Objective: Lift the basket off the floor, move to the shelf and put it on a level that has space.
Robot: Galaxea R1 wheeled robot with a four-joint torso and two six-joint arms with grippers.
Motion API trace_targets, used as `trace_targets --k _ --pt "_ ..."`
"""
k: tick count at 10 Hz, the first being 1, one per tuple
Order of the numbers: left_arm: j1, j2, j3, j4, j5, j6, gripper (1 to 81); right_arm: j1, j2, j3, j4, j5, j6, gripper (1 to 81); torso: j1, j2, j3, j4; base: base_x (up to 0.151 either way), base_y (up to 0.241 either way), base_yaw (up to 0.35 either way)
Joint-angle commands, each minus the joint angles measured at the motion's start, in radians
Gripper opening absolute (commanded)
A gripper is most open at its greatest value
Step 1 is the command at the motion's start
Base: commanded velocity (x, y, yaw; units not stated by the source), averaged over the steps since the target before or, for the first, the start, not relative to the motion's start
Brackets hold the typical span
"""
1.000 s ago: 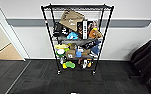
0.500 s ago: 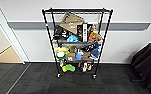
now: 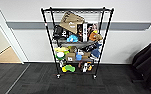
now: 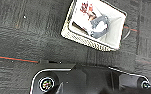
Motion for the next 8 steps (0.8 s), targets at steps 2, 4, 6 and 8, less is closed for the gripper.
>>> trace_targets --k 2,4,6,8 --pt "-0.079 -0.016 -0.002 -0.013 0.073 -0.002 81.1 0.048 -0.011 0.003 0.009 -0.047 0.016 81.1 0.086 -0.133 -0.124 0.0 0.0 0.0 0.0" --pt "-0.104 -0.019 -0.003 -0.013 0.088 -0.002 81.1 0.055 -0.011 0.007 0.008 -0.049 0.021 81.1 0.127 -0.199 -0.092 0.0 0.0 0.0 0.0" --pt "-0.151 -0.018 -0.015 -0.016 0.14 -0.002 81.1 0.061 -0.004 0.003 0.006 -0.052 0.021 81.1 0.166 -0.255 -0.135 0.0 0.0 0.0 0.0" --pt "-0.205 -0.015 -0.017 -0.012 0.188 -0.002 81.1 0.071 -0.004 0.004 0.006 -0.053 0.021 81.1 0.202 -0.314 -0.148 0.0 0.0 0.0 0.0"
